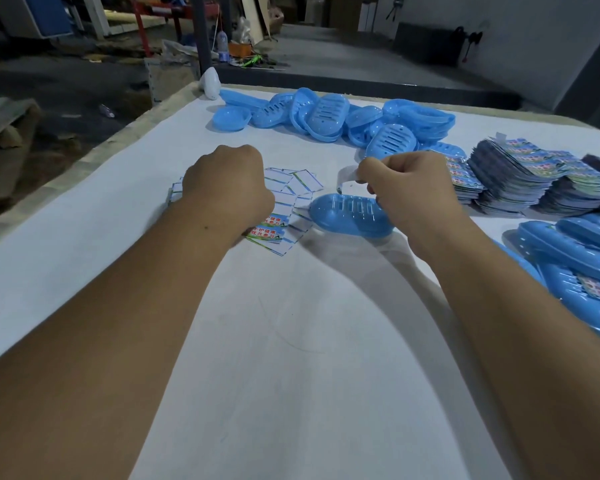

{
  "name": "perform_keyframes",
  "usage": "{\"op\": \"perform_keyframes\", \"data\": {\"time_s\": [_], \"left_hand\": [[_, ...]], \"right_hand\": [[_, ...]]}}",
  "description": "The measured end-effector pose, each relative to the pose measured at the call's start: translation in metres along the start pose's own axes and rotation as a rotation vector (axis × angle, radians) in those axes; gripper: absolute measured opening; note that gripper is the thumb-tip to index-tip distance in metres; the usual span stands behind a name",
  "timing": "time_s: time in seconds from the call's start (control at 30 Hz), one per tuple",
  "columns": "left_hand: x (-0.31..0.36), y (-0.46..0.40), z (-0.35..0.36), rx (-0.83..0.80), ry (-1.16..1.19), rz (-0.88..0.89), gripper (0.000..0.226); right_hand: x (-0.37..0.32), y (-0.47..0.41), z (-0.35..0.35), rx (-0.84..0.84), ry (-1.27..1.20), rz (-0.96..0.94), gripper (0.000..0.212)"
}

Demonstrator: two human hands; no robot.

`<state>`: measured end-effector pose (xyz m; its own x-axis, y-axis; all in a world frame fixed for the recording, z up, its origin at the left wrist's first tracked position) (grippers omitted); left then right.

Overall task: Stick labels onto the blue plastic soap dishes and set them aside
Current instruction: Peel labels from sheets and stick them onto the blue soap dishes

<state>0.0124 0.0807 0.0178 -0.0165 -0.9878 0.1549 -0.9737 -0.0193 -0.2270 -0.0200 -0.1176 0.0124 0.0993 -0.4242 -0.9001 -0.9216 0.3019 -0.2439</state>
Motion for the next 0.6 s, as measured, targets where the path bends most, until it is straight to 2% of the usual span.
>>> {"op": "perform_keyframes", "data": {"time_s": [0.07,0.1,0.2,0.3,0.47,0.6], "left_hand": [[0.002,0.0,-0.003,0.036,0.017,0.011,0.023],[0.003,0.0,-0.005,0.051,0.104,0.02,0.02],[0.015,0.003,-0.009,0.016,0.579,0.052,0.02],[0.027,0.009,-0.011,-0.044,0.822,0.108,0.026],[0.033,0.015,-0.007,-0.129,0.914,0.167,0.025],[0.035,0.016,-0.004,-0.129,0.909,0.19,0.023]], "right_hand": [[0.001,0.0,0.0,-0.001,0.018,-0.023,0.047],[0.002,0.001,0.0,0.003,0.031,-0.037,0.043],[0.003,0.001,0.0,0.012,0.082,-0.085,0.035],[0.001,0.002,0.001,0.013,0.115,-0.13,0.033],[0.001,0.003,0.003,0.008,0.147,-0.182,0.03],[0.0,0.004,0.002,-0.006,0.147,-0.197,0.027]]}}
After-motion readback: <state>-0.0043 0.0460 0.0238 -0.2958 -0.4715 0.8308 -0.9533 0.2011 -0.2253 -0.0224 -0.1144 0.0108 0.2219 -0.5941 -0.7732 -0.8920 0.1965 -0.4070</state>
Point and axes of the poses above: each hand's wrist, its own y-axis away from the middle knuckle, its own z-axis out of the palm, x = y × z, the point moved 1 cm from there along -y, towards the middle knuckle, and after that the axes turned 1 degree about -x, right-handed, at the moved point
